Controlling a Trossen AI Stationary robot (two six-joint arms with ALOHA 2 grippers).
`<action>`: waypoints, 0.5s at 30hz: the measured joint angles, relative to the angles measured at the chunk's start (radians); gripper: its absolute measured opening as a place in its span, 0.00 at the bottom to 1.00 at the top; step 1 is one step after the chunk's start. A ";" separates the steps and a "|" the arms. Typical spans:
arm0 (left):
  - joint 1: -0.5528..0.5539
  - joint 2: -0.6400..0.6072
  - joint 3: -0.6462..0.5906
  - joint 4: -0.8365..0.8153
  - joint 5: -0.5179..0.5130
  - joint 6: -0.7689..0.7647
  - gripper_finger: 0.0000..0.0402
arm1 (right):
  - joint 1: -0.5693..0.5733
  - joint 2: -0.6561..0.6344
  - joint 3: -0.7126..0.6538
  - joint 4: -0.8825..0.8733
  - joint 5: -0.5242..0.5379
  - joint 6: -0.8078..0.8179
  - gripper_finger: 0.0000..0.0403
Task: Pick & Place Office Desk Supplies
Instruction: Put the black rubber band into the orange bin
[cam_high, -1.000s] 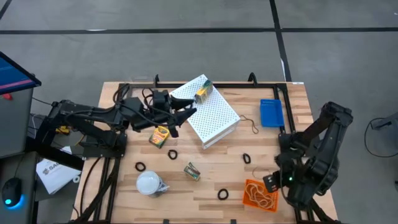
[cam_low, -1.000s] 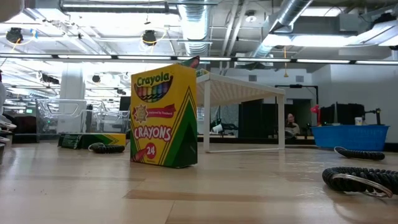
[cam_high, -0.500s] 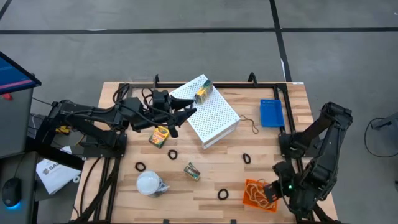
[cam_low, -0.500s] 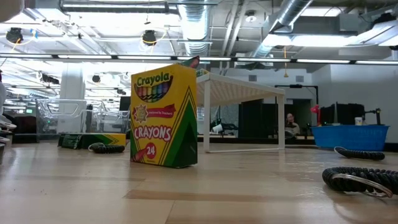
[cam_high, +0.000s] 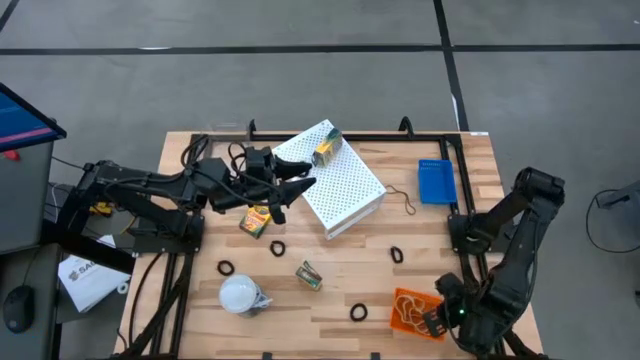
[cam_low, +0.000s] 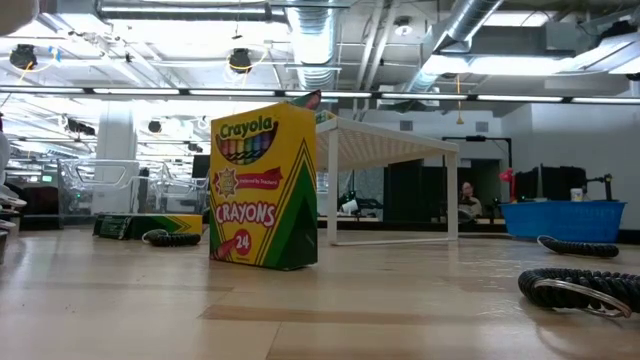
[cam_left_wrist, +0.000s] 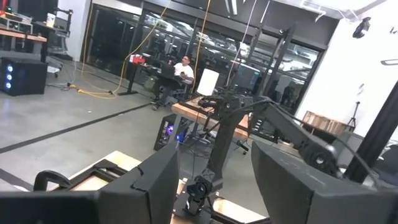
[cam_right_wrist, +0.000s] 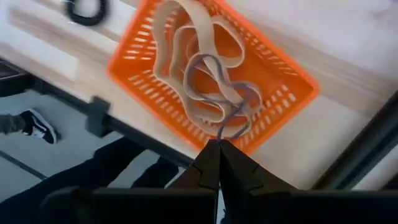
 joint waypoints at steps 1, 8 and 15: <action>0.000 0.000 0.000 0.000 0.000 0.000 0.48 | 0.000 0.002 -0.021 0.031 -0.001 0.000 0.00; 0.000 0.000 0.000 0.000 0.000 0.000 0.48 | -0.007 0.002 -0.109 0.153 -0.006 -0.003 0.00; 0.000 0.000 0.000 0.000 0.000 0.000 0.48 | -0.043 -0.002 -0.109 0.150 -0.007 -0.040 0.18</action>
